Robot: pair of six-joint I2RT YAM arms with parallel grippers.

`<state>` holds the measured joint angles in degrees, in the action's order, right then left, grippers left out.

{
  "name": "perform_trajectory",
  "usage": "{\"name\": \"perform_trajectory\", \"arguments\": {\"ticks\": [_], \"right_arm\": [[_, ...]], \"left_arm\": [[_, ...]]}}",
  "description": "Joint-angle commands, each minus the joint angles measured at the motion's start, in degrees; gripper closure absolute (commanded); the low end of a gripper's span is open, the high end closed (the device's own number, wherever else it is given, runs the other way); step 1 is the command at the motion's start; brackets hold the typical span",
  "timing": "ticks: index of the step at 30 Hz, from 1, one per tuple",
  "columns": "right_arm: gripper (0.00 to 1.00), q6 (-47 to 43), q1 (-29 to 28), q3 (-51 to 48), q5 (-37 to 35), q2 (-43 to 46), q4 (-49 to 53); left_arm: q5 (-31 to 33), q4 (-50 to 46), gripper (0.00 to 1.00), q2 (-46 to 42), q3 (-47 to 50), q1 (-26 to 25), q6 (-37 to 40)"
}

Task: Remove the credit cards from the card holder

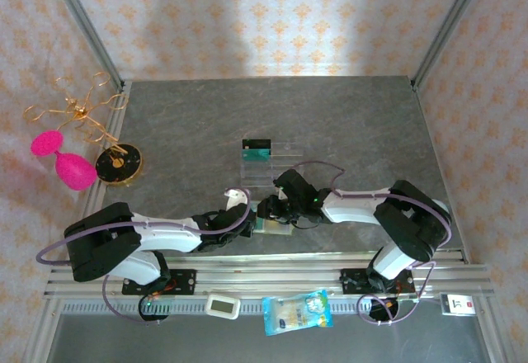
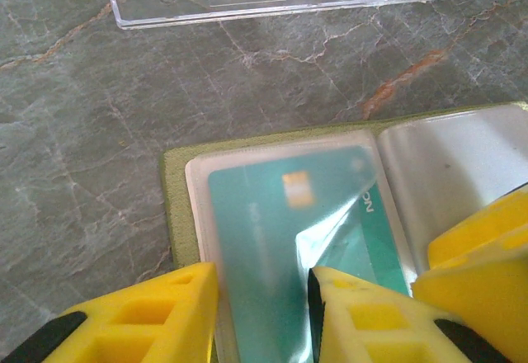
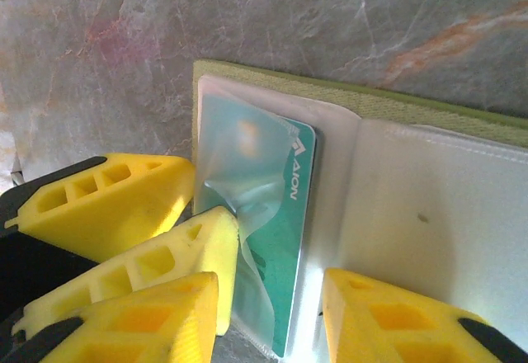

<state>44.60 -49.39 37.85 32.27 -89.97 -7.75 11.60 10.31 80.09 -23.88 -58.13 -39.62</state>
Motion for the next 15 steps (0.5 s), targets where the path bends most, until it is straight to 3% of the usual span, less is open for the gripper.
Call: {"name": "perform_trajectory", "arguments": {"ticks": [1, 6, 15], "right_arm": [[0.59, 1.6, 1.0, -0.1, -3.0, 5.8, -6.5], [0.55, 4.2, 1.8, -2.5, -5.0, 9.5, -9.2], [0.55, 6.3, 1.7, -1.3, 1.2, 1.9, -11.7]], "left_arm": [[-3.7, 0.2, 0.66, 0.5, 0.3, -0.8, 0.1], [-3.6, 0.5, 0.66, 0.7, 0.1, -0.8, 0.1], [-3.4, 0.5, 0.66, -0.1, 0.7, -0.8, -0.2]]}}
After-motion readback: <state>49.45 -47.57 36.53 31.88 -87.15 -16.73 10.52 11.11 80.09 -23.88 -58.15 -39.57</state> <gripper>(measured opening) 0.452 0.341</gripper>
